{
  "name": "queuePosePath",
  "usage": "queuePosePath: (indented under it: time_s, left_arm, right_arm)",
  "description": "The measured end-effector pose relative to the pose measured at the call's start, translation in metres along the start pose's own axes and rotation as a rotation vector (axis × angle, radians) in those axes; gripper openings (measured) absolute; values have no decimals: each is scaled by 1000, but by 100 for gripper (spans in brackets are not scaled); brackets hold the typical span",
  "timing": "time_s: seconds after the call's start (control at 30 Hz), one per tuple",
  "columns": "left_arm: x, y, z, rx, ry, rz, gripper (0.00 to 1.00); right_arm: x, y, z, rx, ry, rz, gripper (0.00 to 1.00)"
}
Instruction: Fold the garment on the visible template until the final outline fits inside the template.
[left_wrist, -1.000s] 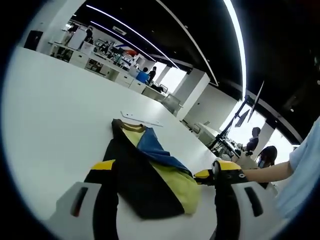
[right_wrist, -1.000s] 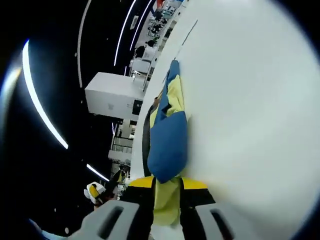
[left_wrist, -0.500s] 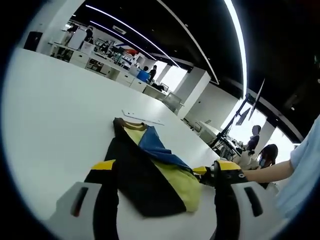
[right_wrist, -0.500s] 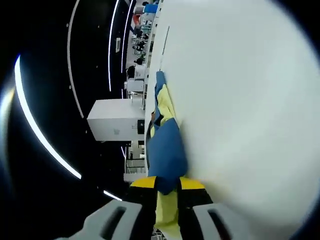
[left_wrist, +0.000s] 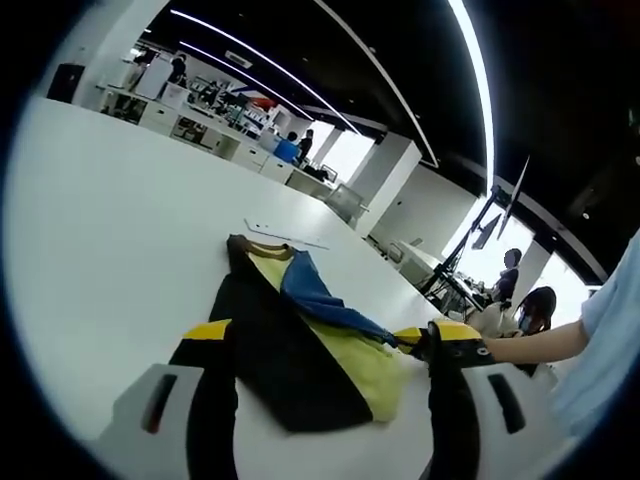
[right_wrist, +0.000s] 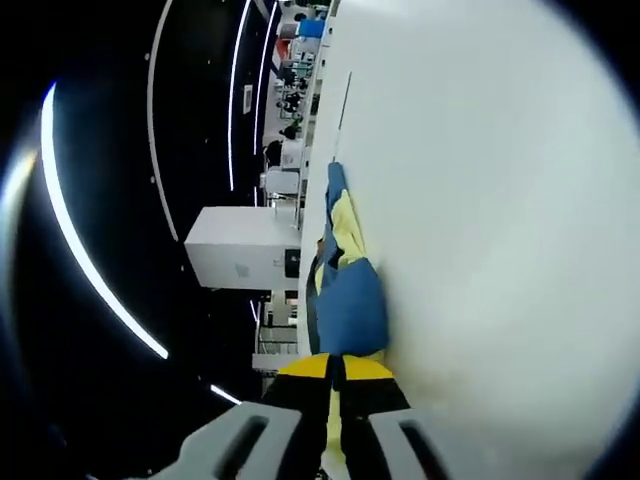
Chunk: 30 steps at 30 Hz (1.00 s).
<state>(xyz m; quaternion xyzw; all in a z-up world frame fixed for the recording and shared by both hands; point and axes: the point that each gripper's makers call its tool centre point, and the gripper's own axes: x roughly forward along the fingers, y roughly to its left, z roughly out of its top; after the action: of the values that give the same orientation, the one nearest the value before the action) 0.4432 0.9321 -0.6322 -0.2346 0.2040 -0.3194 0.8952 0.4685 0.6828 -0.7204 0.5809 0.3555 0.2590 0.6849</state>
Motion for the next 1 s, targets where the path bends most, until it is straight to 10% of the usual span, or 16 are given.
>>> queuePosePath:
  time_s: [1.0]
  left_arm:
    - [16,-3,-16,-21,33,-21,75]
  right_arm:
    - [-164,35,171,-337,-277,-231,0]
